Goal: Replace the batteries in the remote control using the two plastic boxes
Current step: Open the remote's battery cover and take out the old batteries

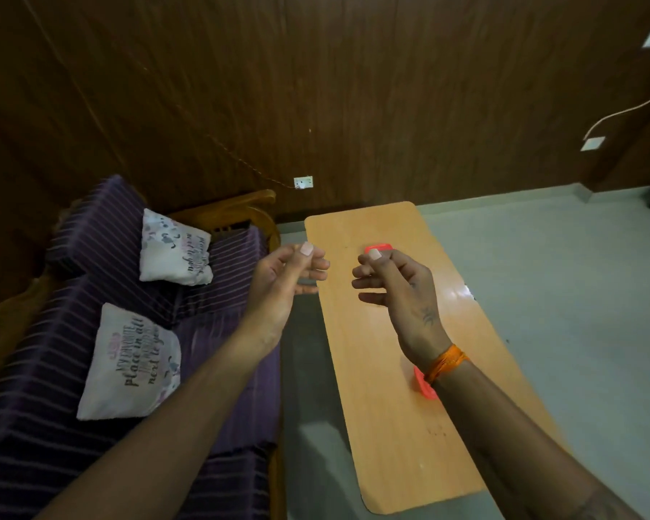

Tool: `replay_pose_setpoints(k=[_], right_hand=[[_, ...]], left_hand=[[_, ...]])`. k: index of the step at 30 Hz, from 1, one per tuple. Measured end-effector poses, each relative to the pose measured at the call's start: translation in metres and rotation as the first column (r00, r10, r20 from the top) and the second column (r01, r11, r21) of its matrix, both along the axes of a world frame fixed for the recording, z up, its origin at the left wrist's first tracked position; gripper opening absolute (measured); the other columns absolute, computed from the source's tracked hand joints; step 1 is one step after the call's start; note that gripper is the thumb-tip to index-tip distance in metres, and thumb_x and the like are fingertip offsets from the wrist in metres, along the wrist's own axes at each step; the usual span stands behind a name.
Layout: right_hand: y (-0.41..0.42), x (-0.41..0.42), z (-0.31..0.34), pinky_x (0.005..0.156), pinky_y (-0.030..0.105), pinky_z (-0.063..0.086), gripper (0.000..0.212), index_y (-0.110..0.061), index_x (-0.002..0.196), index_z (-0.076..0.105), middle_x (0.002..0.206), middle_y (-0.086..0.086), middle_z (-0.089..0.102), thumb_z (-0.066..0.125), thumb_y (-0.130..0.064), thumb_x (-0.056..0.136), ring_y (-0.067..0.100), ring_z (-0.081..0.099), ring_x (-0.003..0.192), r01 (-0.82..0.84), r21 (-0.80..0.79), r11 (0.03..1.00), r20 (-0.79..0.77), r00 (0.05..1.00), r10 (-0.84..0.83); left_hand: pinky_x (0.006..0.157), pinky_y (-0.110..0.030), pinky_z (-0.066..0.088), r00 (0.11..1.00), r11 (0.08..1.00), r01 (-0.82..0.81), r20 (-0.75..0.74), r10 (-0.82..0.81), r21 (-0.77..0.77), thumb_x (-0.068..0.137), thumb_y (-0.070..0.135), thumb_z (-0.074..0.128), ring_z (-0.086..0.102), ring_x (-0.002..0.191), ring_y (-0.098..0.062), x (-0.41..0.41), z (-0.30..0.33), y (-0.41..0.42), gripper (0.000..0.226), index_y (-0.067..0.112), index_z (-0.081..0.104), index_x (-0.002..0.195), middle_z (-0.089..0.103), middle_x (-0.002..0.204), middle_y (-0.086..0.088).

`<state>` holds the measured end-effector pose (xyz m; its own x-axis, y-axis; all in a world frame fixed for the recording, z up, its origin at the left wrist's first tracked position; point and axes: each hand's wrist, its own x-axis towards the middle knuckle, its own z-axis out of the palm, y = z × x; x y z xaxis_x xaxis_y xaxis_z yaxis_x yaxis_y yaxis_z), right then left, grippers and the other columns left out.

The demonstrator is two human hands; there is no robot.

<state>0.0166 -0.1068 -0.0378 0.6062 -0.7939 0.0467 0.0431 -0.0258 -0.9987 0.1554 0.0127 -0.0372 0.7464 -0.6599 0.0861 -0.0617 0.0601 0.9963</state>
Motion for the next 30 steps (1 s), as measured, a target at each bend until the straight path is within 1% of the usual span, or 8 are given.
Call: replay_pose_setpoints(k=[6,10,12,16,18,22,26,30], right_hand=[[-0.033,0.011,-0.011,0.082,0.048,0.063,0.036,-0.008,0.099,0.073,0.095,0.01,0.076,0.054,-0.037,0.107,0.024,0.076,0.09,0.067,-0.007,0.998,-0.006,0.998,-0.067],[-0.061,0.012,-0.01,0.082,0.049,0.062,0.035,-0.008,0.1,0.074,0.095,0.011,0.075,0.052,-0.035,0.108,0.028,0.075,0.091,0.121,0.003,0.993,0.016,0.993,-0.121],[-0.075,0.011,-0.01,0.082,0.05,0.062,0.035,-0.008,0.099,0.074,0.094,0.011,0.075,0.053,-0.034,0.108,0.03,0.075,0.092,0.142,0.01,0.99,0.021,0.99,-0.143],[-0.103,0.006,-0.008,0.081,0.046,0.063,0.034,-0.009,0.097,0.074,0.094,0.01,0.076,0.053,-0.033,0.108,0.028,0.075,0.091,0.181,-0.004,0.983,0.024,0.983,-0.181],[-0.118,0.003,-0.007,0.079,0.043,0.063,0.033,-0.009,0.098,0.074,0.093,0.009,0.076,0.053,-0.032,0.108,0.026,0.075,0.09,0.212,-0.002,0.977,0.021,0.977,-0.212],[-0.149,0.001,-0.007,0.079,0.044,0.064,0.033,-0.009,0.099,0.075,0.089,0.004,0.077,0.053,-0.033,0.107,0.025,0.076,0.088,0.294,-0.001,0.956,0.009,0.956,-0.294],[-0.18,0.013,-0.012,0.08,0.049,0.063,0.032,-0.009,0.1,0.074,0.09,0.008,0.077,0.053,-0.032,0.107,0.028,0.075,0.088,0.387,0.007,0.922,0.005,0.922,-0.387],[-0.21,0.039,-0.018,0.08,0.046,0.064,0.032,-0.011,0.1,0.074,0.09,0.007,0.077,0.052,-0.033,0.107,0.026,0.076,0.086,0.494,-0.009,0.869,-0.007,0.869,-0.494]], left_hand=[[0.083,-0.041,0.06,0.996,0.996,0.086,0.024,-0.086,0.009,0.088,0.06,0.057,0.075,0.099,-0.029,0.02,-0.007,-0.045,0.054,0.013,0.075,0.108,0.08,0.103,-0.008],[0.084,-0.04,0.061,0.989,0.99,0.138,0.04,-0.14,0.036,0.097,0.049,0.055,0.076,0.098,-0.024,0.025,-0.007,-0.078,0.041,0.015,0.075,0.108,0.08,0.103,-0.004],[0.085,-0.042,0.061,0.986,0.986,0.16,0.047,-0.163,0.056,0.098,0.048,0.054,0.076,0.098,-0.024,0.027,-0.004,-0.096,0.04,0.016,0.074,0.108,0.079,0.103,-0.004],[0.087,-0.044,0.062,0.978,0.979,0.193,0.074,-0.197,0.058,0.101,0.046,0.054,0.076,0.098,-0.023,0.027,-0.001,-0.134,0.035,0.018,0.075,0.106,0.079,0.103,-0.004],[0.087,-0.042,0.063,0.969,0.971,0.231,0.077,-0.236,0.068,0.101,0.046,0.054,0.076,0.098,-0.022,0.025,0.0,-0.154,0.036,0.017,0.075,0.107,0.079,0.102,-0.003],[0.088,-0.04,0.064,0.942,0.943,0.319,0.076,-0.327,0.096,0.106,0.043,0.052,0.076,0.1,-0.021,0.028,0.0,-0.199,0.035,0.016,0.074,0.111,0.08,0.103,-0.001],[0.088,-0.038,0.064,0.899,0.898,0.427,0.062,-0.434,0.107,0.107,0.039,0.05,0.076,0.1,-0.02,0.043,-0.006,-0.244,0.033,0.016,0.073,0.111,0.08,0.102,0.001],[0.087,-0.036,0.064,0.833,0.832,0.542,0.056,-0.551,0.123,0.108,0.038,0.049,0.076,0.101,-0.02,0.07,-0.011,-0.294,0.034,0.014,0.073,0.114,0.079,0.104,-0.001]])
